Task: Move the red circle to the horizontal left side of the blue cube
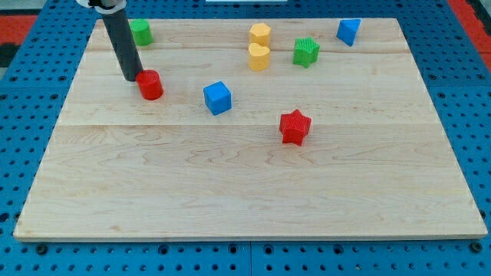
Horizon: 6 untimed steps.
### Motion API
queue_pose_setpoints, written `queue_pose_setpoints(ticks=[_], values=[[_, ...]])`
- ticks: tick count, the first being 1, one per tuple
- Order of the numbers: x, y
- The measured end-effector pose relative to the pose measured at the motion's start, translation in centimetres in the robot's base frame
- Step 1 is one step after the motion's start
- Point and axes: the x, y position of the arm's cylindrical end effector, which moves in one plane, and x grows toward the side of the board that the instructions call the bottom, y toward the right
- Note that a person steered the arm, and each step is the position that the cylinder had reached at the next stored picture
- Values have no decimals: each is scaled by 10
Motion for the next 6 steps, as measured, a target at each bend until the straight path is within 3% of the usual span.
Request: queue_pose_setpoints(ticks=[2, 3, 5, 6], values=[[-33, 30], [-22, 38], [43, 62], [77, 44]])
